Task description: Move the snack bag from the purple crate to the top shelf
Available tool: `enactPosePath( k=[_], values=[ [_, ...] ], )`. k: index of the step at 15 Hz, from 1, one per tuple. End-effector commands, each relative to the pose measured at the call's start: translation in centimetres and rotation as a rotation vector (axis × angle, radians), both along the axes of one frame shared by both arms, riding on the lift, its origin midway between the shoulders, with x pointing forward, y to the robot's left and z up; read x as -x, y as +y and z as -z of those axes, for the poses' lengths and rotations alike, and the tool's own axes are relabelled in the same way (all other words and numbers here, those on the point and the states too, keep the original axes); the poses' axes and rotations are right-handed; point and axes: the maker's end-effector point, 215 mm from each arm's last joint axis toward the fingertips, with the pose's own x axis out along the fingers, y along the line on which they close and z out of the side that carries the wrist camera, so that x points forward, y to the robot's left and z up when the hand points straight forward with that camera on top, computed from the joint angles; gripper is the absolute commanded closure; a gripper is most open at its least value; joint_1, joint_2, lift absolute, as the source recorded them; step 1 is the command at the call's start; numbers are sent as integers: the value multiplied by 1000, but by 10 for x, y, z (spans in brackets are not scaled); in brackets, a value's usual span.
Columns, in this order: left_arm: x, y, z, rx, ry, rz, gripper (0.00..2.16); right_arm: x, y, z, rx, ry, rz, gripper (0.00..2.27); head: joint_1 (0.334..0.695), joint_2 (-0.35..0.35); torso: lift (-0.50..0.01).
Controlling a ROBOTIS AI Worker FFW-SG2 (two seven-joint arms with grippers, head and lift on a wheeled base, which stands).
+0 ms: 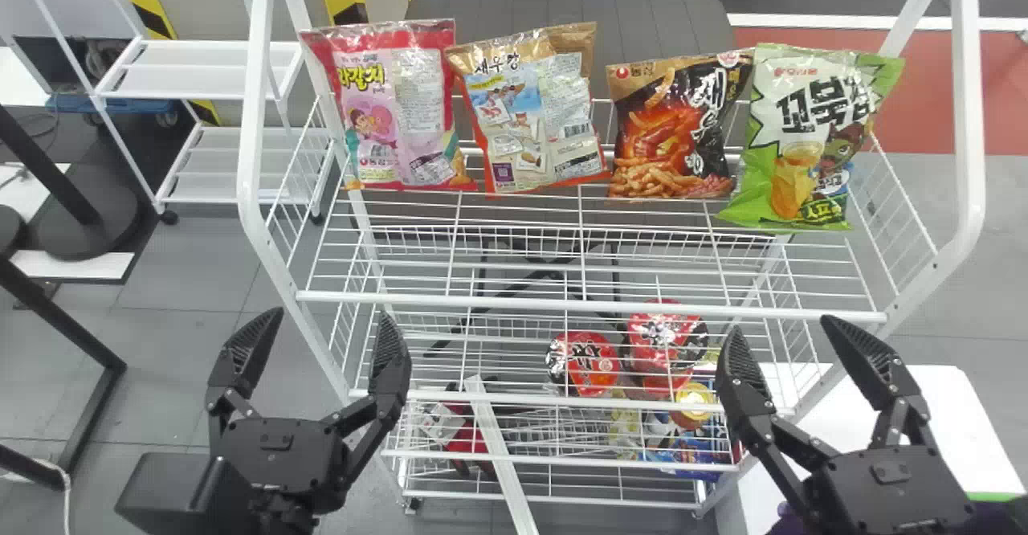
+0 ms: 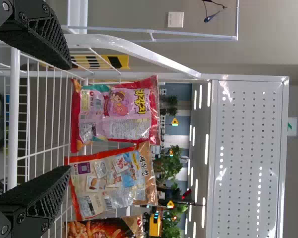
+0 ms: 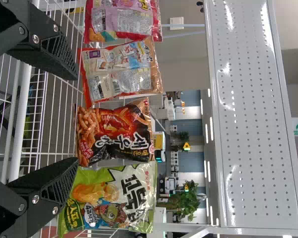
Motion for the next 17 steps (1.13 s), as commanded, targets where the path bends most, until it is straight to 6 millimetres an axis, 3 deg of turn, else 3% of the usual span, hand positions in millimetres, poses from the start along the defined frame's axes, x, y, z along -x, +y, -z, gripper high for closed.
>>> enactPosePath(
  k=[1, 17],
  values=[
    [0, 0, -1, 0, -2, -1, 103, -1, 0, 0, 0, -2, 0, 299, 695, 15, 0],
    [0, 0, -4, 2, -5, -2, 103, 0, -3, -4, 3, -10, 3, 299, 695, 14, 0]
  ],
)
